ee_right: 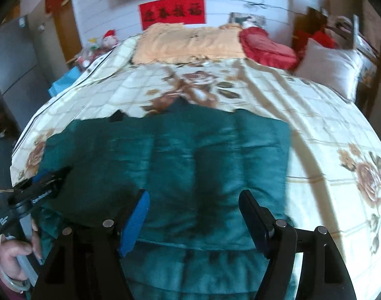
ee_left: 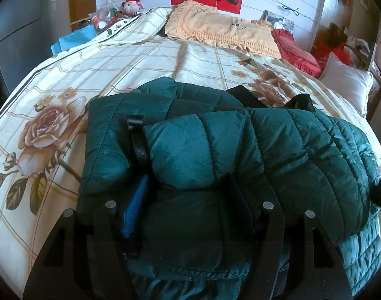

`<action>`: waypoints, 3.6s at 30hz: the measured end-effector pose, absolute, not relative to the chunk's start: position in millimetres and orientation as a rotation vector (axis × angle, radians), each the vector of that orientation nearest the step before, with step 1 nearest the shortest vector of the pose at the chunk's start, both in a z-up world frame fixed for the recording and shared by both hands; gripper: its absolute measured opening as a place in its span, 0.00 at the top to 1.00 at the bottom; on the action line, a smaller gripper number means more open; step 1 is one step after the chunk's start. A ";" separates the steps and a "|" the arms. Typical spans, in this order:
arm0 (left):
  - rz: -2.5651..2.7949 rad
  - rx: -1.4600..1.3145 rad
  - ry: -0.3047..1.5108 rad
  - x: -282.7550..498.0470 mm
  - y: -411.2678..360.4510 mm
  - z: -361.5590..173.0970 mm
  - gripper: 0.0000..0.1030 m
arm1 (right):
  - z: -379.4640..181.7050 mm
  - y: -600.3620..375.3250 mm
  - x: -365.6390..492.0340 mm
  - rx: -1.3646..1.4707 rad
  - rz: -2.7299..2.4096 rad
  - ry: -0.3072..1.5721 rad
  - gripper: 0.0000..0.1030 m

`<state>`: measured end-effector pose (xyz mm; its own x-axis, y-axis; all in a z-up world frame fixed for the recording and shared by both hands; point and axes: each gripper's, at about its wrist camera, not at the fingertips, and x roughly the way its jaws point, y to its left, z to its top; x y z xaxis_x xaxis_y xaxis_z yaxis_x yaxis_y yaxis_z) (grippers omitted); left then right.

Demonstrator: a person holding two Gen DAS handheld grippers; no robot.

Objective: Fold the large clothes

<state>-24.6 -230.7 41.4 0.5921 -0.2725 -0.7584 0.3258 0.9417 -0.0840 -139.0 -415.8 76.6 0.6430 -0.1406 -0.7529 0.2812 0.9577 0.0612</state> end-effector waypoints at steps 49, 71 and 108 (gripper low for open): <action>-0.387 0.038 0.839 -175.5 -138.7 80.2 0.36 | 53.4 -420.1 -302.1 0.214 -0.330 0.908 0.29; -0.369 0.027 0.883 -245.1 -90.0 62.1 0.36 | 52.3 -383.9 -362.8 0.216 -0.302 0.897 0.26; -0.422 -0.079 1.048 -273.8 -31.2 35.5 0.36 | 36.5 -415.7 -426.5 0.291 -0.315 0.988 0.18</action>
<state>-273.8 -31.2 35.5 0.4269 -0.3745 -0.8231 0.3003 0.9173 -0.2617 -426.5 -415.7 36.5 0.5119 -0.1273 -0.8495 0.3880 0.9166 0.0964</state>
